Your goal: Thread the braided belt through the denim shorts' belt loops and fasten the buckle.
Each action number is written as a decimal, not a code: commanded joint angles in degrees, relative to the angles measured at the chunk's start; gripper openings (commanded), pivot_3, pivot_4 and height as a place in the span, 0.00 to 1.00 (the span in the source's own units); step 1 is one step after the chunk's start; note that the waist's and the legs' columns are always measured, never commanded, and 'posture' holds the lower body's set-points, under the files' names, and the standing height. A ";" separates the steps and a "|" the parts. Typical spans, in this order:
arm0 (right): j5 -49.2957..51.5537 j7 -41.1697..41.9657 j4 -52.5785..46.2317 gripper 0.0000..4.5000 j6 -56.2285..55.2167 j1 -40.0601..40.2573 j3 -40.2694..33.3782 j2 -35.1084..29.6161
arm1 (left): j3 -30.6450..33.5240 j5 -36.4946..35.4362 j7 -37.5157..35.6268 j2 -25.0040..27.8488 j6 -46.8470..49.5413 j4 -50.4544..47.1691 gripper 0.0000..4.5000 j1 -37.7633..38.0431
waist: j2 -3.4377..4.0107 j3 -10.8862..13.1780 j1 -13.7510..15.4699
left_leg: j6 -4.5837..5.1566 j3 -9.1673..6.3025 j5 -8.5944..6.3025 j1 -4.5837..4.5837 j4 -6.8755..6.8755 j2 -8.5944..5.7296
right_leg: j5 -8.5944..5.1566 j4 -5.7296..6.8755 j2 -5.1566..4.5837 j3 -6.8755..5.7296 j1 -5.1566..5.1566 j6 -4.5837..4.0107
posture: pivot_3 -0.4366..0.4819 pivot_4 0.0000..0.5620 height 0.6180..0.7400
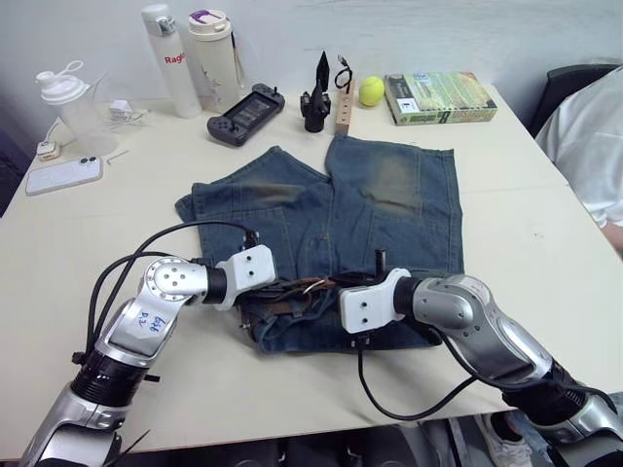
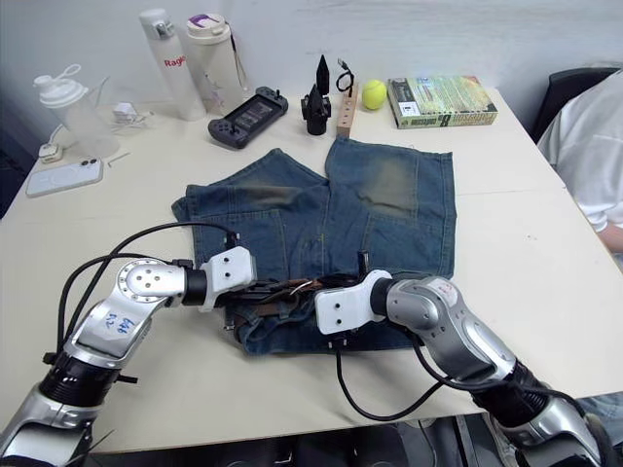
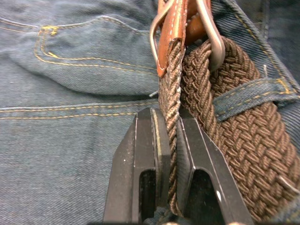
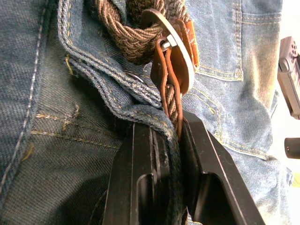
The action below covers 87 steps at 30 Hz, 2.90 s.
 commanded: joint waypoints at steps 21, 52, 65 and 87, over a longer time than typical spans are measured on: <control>-0.34 2.02 -1.61 0.02 -0.98 -1.53 -2.42 3.48 | 3.49 -2.42 -2.85 5.96 -0.12 -6.50 0.04 4.84 | 0.00 0.00 -0.79 | 0.01 0.00 -0.04 0.00 0.02 0.03 | -0.02 0.06 0.01 0.07 -0.02 -0.03 | 0.48 0.27 0.81; 0.66 7.07 5.47 0.02 -11.62 -6.92 -0.80 5.74 | -0.93 3.87 0.31 -2.05 -8.27 2.21 0.04 -2.79 | 0.00 0.00 -0.57 | 0.01 0.07 -0.04 0.00 0.10 0.00 | -0.02 0.16 -0.01 0.11 -0.06 -0.03 | 0.48 0.27 0.81; 0.50 7.83 2.72 0.02 -9.02 -4.58 -0.73 7.11 | -2.43 -0.94 0.09 -10.39 1.03 -4.36 0.04 0.88 | -0.01 -0.01 0.34 | 0.03 0.06 -0.04 0.02 0.16 -0.03 | -0.02 0.23 -0.05 0.14 -0.03 -0.02 | 0.48 0.27 0.81; 5.36 13.77 -10.07 0.53 19.00 3.94 -5.04 9.56 | -2.13 -3.48 -0.47 -14.26 6.84 -1.86 0.04 0.28 | -0.02 -0.04 0.74 | 0.04 0.01 -0.05 0.03 0.17 -0.04 | -0.02 0.21 -0.03 0.12 0.02 -0.02 | 0.48 0.27 0.81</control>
